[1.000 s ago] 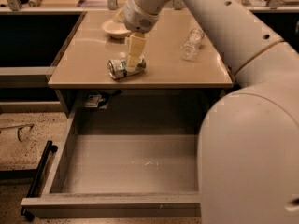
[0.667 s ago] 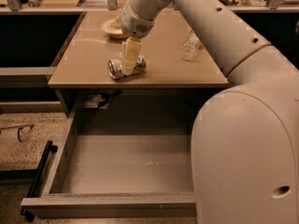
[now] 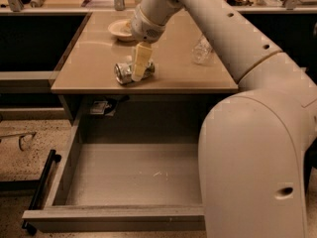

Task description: Place 7up can into top drawer

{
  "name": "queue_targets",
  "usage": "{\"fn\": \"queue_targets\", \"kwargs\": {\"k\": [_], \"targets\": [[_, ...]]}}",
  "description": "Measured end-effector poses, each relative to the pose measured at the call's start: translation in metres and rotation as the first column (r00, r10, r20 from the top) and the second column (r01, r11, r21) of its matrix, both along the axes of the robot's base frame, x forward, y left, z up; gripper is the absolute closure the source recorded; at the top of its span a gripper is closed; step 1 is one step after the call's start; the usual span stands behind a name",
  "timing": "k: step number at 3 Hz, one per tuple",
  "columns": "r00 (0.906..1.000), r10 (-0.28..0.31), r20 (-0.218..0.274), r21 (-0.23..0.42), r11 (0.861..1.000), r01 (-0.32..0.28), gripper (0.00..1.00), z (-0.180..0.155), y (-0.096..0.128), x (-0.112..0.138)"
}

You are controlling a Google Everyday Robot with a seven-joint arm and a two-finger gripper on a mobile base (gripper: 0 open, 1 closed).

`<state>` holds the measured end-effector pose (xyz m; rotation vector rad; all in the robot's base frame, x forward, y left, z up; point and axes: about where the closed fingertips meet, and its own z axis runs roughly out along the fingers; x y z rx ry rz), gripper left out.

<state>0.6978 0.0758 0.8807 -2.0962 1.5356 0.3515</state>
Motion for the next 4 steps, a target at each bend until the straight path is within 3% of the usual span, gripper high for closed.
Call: {"fn": "queue_targets", "kwargs": {"k": [2, 3, 4], "targets": [[0.9963, -0.006, -0.085, 0.044, 0.999, 0.009, 0.0, -0.035, -0.013, 0.003], [0.9885, 0.005, -0.151, 0.047, 0.999, 0.002, 0.0, -0.056, -0.014, 0.006], [0.9878, 0.006, -0.155, 0.047, 0.999, 0.001, 0.18, -0.058, -0.015, 0.007]]}}
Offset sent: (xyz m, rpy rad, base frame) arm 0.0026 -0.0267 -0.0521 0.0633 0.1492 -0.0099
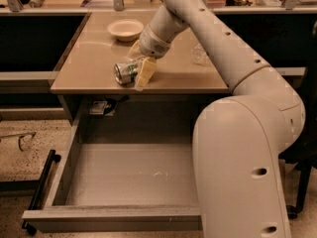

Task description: Place 7up can into top drawer

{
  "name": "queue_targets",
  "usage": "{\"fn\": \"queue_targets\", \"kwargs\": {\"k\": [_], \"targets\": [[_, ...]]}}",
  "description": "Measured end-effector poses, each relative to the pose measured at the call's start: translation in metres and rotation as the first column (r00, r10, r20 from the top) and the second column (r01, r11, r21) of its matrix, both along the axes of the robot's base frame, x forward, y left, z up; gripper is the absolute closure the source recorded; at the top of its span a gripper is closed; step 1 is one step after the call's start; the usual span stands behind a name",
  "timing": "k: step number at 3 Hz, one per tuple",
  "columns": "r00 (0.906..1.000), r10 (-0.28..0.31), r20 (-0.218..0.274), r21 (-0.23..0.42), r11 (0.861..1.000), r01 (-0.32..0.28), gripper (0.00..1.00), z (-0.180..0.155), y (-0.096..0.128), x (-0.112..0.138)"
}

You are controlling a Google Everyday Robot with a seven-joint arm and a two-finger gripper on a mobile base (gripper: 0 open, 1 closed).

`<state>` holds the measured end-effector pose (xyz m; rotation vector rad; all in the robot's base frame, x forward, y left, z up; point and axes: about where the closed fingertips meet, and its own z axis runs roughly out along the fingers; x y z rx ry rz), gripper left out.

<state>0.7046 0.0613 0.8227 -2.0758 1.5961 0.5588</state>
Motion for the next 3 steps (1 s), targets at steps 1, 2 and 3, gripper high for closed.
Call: {"fn": "queue_targets", "kwargs": {"k": [1, 2, 3], "targets": [[1.0, 0.0, 0.0, 0.0, 1.0, 0.0, 0.42, 0.0, 0.0, 0.0], [1.0, 0.0, 0.0, 0.0, 1.0, 0.0, 0.65, 0.0, 0.0, 0.0], [0.9993, -0.031, 0.019, -0.003, 1.0, 0.031, 0.88, 0.0045, 0.0037, -0.0078]]}}
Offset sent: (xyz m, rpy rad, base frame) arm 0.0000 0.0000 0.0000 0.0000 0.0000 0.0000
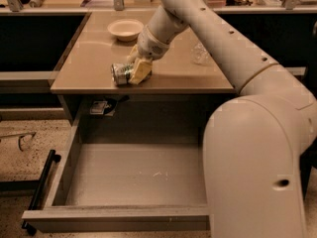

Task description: Place 7up can into top drawer

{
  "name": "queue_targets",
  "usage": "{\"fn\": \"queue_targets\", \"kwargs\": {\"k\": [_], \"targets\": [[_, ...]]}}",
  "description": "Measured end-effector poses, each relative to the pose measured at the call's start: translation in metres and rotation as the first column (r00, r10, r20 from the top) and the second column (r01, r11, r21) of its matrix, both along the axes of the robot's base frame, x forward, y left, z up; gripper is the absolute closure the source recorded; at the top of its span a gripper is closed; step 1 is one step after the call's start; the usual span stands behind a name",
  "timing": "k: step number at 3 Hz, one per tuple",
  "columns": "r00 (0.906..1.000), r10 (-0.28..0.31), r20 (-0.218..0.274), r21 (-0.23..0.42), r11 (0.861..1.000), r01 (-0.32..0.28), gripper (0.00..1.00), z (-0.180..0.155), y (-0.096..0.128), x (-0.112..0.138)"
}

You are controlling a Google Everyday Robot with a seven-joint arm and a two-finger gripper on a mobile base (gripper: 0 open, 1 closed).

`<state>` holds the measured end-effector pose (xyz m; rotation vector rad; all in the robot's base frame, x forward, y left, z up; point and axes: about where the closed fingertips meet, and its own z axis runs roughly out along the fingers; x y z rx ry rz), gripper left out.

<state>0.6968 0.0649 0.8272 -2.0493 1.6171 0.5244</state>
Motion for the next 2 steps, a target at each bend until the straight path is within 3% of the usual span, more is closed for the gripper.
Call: {"fn": "queue_targets", "kwargs": {"k": [1, 2], "targets": [[0.9866, -0.13, 0.098, 0.027, 0.991, 0.128, 1.0, 0.046, -0.006, -0.022], [0.9404, -0.288, 0.182, 0.102, 0.957, 0.273, 1.0, 0.096, -0.017, -0.06]]}}
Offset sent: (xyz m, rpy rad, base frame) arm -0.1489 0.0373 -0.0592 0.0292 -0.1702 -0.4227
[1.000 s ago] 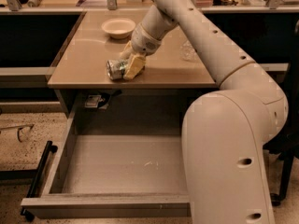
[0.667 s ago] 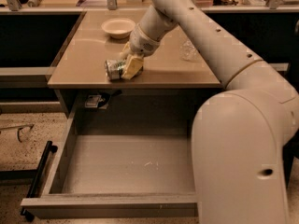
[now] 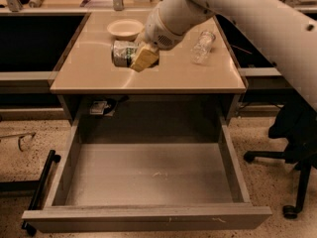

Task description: Place 7up can into top drawer

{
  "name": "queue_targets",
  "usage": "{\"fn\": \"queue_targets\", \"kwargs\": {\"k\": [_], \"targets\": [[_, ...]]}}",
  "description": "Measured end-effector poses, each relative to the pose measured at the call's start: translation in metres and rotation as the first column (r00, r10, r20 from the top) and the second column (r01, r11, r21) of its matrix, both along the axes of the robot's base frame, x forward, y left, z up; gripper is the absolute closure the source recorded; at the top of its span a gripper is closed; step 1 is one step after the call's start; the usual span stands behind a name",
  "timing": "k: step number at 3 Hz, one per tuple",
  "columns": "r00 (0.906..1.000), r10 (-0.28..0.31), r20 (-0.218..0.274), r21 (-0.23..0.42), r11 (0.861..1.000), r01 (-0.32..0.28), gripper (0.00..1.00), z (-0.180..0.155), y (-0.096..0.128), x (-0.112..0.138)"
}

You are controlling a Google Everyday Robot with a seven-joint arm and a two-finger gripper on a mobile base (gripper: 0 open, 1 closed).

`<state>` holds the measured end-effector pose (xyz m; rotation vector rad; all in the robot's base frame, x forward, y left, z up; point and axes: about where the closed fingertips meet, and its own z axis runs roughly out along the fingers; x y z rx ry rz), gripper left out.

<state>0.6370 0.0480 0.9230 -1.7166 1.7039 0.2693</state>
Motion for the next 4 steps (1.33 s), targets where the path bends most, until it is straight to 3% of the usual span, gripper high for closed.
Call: {"fn": "queue_targets", "kwargs": {"k": [2, 3, 4], "targets": [[0.9997, -0.023, 0.0, 0.028, 0.999, 0.023, 1.0, -0.014, 0.008, -0.012], [0.9979, -0.053, -0.037, 0.054, 0.997, 0.055, 1.0, -0.034, 0.006, -0.031], [0.992, -0.078, -0.099, 0.144, 0.985, 0.091, 1.0, -0.09, 0.011, -0.055]]}}
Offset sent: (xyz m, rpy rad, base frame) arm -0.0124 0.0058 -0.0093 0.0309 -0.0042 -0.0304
